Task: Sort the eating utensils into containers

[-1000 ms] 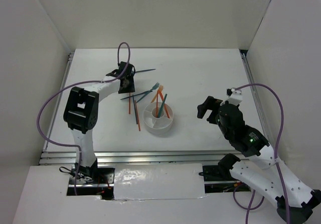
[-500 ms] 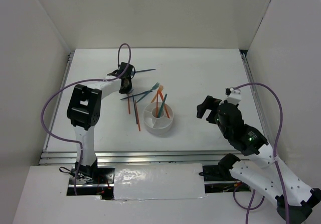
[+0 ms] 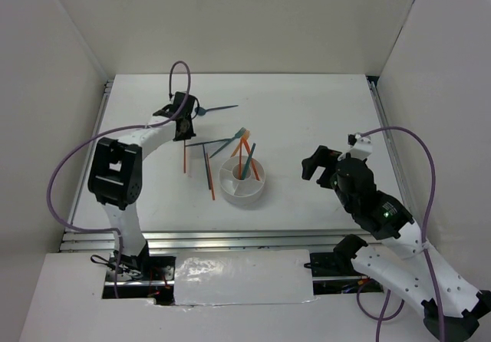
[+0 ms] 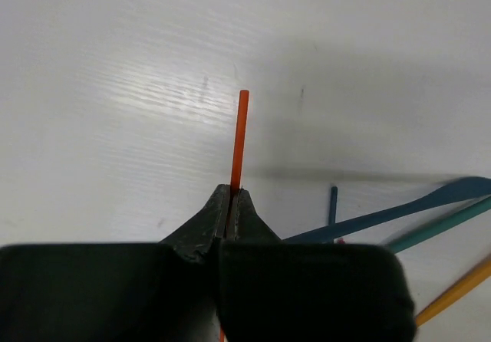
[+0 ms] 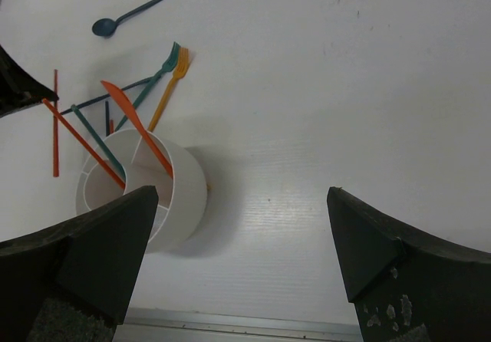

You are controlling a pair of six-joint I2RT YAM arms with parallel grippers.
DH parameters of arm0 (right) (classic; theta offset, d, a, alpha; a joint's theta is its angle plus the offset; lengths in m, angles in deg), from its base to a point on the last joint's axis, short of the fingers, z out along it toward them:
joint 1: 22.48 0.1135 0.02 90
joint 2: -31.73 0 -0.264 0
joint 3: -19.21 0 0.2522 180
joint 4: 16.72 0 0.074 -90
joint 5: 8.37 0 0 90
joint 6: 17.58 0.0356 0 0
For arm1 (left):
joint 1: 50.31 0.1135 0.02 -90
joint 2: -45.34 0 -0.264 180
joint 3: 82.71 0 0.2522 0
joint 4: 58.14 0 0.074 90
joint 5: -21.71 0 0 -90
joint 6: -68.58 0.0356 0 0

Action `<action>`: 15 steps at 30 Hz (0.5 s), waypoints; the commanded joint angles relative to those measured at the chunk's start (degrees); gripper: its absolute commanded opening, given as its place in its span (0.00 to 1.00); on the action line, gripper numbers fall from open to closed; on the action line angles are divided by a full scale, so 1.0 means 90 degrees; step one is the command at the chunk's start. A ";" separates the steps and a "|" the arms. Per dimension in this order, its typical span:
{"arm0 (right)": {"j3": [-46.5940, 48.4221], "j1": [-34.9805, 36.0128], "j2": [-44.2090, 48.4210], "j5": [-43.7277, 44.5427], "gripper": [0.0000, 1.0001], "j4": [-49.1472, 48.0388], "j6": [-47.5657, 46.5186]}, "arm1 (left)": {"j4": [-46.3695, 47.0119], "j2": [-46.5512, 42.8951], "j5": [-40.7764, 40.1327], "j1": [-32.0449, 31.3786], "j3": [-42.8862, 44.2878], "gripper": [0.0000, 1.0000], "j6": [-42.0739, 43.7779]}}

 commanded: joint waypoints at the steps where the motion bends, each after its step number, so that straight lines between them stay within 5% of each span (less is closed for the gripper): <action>1: 0.0250 0.0050 0.0114 -0.0034 1.00 -0.0041 0.0055 | -0.0010 -0.0961 -0.1058 -0.0015 0.0067 0.00 0.0280; 8: 0.0231 0.0069 0.0183 -0.0044 1.00 -0.0051 0.0075 | -0.0343 -0.1839 -0.2241 -0.0025 0.0195 0.00 0.0602; 10: 0.0201 0.0079 0.0173 -0.0063 1.00 -0.0119 0.0065 | -0.0168 -0.2103 -0.1424 -0.0170 0.0001 0.00 0.0720; 15: 0.0260 0.0079 0.0027 -0.0044 1.00 -0.0159 0.0094 | 0.2124 -0.3694 0.0226 -0.1040 -0.1395 0.00 0.0926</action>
